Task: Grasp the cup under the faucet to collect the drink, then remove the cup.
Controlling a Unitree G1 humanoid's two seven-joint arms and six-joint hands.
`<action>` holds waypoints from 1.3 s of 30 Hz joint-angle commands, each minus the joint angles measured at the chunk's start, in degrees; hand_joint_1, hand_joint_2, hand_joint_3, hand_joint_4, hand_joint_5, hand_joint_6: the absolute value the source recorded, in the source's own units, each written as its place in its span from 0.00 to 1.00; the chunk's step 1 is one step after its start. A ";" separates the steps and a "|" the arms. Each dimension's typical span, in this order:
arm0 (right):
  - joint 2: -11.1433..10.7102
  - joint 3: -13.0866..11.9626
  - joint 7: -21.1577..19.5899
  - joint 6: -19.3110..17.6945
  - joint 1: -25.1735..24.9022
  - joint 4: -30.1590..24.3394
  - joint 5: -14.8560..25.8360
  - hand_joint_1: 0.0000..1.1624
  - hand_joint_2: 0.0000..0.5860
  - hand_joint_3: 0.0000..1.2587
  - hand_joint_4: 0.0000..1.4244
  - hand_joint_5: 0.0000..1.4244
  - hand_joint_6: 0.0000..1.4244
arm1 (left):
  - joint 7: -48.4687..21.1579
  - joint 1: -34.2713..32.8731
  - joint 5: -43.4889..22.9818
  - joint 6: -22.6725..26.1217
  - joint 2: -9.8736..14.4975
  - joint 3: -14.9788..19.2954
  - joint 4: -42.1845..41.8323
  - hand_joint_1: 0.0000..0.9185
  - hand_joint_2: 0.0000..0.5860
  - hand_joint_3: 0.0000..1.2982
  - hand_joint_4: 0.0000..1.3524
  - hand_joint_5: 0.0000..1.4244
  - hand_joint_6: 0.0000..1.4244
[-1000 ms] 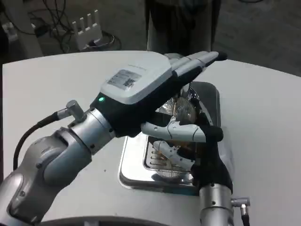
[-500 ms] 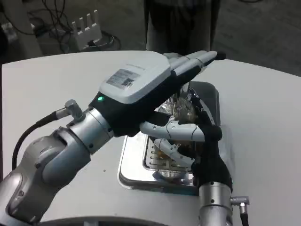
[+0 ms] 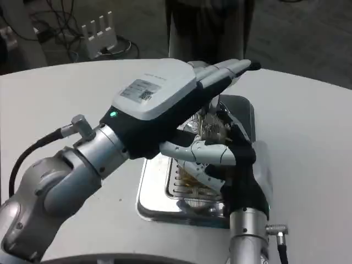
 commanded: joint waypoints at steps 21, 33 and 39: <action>4.01 2.60 -4.19 0.70 -3.83 2.90 -3.77 0.80 0.26 0.49 0.54 0.62 0.67 | -2.03 2.73 -0.85 0.51 0.98 0.10 0.45 0.00 0.17 0.09 0.09 0.16 0.11; 3.09 2.80 -4.66 1.95 0.10 -3.00 -4.79 0.83 0.21 0.64 0.66 0.77 0.85 | -4.92 5.94 -10.21 5.64 -1.24 2.68 -1.50 0.00 0.18 0.00 0.00 0.00 0.04; 3.12 3.19 -4.26 2.45 1.58 -5.26 -5.25 0.82 0.17 0.69 0.70 0.82 0.91 | -6.66 7.40 -16.30 9.44 -2.49 4.32 -3.28 0.00 0.17 0.00 0.00 0.00 0.00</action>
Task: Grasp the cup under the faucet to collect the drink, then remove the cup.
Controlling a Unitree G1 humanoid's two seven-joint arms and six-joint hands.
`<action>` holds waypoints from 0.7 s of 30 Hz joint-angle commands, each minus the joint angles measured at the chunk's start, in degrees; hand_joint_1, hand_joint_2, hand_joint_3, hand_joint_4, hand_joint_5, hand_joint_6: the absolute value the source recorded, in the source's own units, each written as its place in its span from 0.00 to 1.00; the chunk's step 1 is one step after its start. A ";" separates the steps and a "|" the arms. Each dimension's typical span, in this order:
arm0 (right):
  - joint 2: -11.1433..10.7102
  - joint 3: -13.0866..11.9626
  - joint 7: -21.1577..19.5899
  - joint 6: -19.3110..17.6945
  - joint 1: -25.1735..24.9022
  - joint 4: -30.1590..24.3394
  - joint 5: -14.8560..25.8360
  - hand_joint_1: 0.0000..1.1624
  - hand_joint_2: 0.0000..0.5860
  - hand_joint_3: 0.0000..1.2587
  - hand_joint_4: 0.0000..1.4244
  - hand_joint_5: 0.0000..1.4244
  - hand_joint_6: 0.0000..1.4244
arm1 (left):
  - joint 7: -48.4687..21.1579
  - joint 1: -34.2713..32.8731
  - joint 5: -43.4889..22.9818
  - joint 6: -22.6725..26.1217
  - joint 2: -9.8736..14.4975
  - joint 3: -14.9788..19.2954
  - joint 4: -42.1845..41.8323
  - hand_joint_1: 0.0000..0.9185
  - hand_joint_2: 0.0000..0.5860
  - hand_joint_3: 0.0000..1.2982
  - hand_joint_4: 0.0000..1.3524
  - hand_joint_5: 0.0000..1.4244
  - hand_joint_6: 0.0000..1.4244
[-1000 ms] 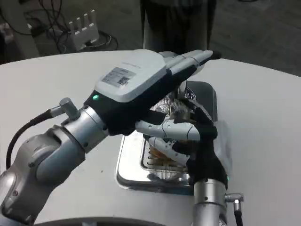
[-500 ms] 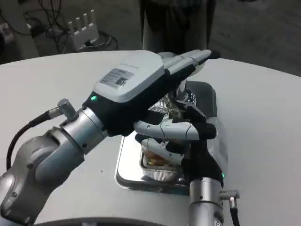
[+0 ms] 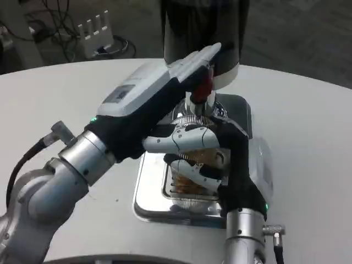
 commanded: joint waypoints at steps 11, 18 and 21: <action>3.19 1.23 -0.20 0.15 2.93 -5.88 -1.69 0.83 0.16 0.71 0.71 0.83 0.94 | -3.86 6.64 -9.62 7.61 -2.78 3.67 -5.43 0.00 0.12 0.00 0.00 0.00 0.00; 2.61 1.32 0.98 0.58 4.72 -8.42 -2.62 0.82 0.16 0.72 0.73 0.84 0.96 | -3.61 11.54 -11.09 10.29 -2.74 6.41 -12.49 0.00 0.10 0.00 0.00 0.00 0.00; 2.51 1.20 1.36 0.87 5.80 -9.90 -2.97 0.82 0.14 0.72 0.73 0.85 0.97 | -3.38 13.73 -10.88 10.41 -2.59 7.73 -14.20 0.00 0.10 0.00 0.00 0.00 0.00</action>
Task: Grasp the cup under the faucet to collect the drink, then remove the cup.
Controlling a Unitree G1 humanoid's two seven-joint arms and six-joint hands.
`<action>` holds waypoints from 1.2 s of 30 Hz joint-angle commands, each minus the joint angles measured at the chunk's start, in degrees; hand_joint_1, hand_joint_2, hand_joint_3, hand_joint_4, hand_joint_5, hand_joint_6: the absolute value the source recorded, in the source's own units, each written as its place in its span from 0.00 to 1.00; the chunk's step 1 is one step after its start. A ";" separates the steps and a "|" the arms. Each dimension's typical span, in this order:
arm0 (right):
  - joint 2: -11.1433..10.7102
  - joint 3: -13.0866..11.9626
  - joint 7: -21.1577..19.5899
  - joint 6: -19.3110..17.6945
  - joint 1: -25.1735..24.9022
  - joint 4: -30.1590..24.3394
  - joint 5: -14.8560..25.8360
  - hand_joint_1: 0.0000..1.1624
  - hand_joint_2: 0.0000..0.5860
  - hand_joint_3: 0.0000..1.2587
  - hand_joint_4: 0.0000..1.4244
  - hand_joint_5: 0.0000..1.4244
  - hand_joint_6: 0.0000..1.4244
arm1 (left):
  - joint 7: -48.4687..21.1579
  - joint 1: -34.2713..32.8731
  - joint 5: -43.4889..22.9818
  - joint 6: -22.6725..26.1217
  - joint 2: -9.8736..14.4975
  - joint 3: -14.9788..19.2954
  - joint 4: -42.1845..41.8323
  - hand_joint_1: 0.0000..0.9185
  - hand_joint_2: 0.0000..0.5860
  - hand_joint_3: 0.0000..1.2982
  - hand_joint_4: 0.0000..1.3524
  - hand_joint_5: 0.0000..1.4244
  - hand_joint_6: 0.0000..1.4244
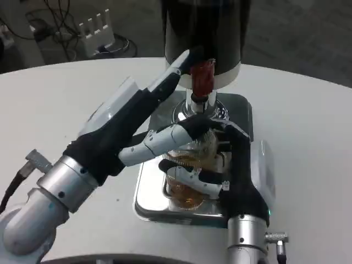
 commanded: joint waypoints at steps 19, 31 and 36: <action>0.41 2.47 2.10 1.70 10.62 -12.51 -1.52 0.82 0.13 0.74 0.74 0.85 0.99 | 3.40 15.09 5.64 -12.73 1.54 6.06 3.67 0.00 0.10 0.00 0.00 0.00 0.00; -1.00 5.54 5.85 3.08 19.59 -23.10 -2.33 0.82 0.12 0.74 0.75 0.85 1.00 | 9.21 17.06 14.22 -21.96 4.20 7.01 9.36 0.00 0.11 0.00 0.00 0.00 0.00; -2.19 7.01 8.79 2.72 24.08 -28.73 -2.51 0.82 0.11 0.75 0.75 0.86 1.00 | 11.02 18.11 18.42 -24.96 6.85 7.14 10.83 0.00 0.10 0.00 0.00 0.00 0.00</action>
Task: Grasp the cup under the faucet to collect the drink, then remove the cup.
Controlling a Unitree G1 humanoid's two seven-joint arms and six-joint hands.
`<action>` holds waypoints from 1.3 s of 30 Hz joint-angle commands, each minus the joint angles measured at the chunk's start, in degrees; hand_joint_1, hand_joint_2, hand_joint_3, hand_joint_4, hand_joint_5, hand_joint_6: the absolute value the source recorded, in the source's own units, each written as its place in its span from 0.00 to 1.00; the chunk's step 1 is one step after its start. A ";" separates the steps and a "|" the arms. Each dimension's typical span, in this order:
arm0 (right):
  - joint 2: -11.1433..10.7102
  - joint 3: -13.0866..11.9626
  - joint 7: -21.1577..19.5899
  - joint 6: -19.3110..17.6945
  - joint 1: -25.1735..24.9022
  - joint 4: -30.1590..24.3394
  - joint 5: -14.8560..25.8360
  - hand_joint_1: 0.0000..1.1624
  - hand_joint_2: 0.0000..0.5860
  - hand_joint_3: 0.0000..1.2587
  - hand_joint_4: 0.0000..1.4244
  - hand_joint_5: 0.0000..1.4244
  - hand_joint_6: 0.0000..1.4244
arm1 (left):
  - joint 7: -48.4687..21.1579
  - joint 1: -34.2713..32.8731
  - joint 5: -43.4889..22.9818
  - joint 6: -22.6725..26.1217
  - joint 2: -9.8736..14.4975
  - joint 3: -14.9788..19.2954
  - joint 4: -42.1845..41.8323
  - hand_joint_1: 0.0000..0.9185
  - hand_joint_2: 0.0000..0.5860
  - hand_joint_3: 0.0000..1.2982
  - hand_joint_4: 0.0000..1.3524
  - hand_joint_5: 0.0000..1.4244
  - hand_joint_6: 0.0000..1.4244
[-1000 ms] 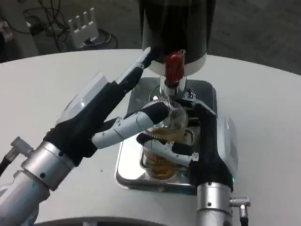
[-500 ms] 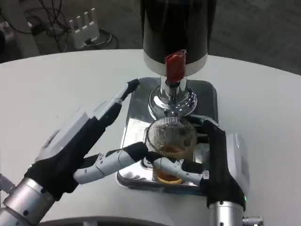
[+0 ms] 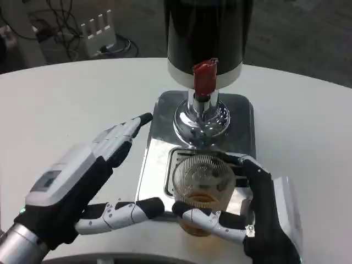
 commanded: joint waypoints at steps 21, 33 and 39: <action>-1.49 -3.79 15.00 2.09 11.76 -23.38 -0.21 0.82 0.10 0.75 0.75 0.86 1.00 | 5.01 14.40 14.81 -4.46 5.82 3.66 -8.36 0.00 0.09 0.00 0.00 0.00 0.00; -2.44 -6.24 21.33 4.20 16.91 -32.28 -0.57 0.82 0.09 0.75 0.75 0.86 1.00 | 7.36 21.33 23.12 0.10 3.43 4.63 -17.58 0.00 0.10 0.00 0.00 0.00 0.00; -2.18 -6.18 21.61 3.93 18.45 -33.23 -0.75 0.82 0.08 0.75 0.75 0.86 1.00 | 6.23 21.68 23.53 2.28 2.80 3.56 -20.05 0.00 0.13 0.00 0.00 0.00 0.00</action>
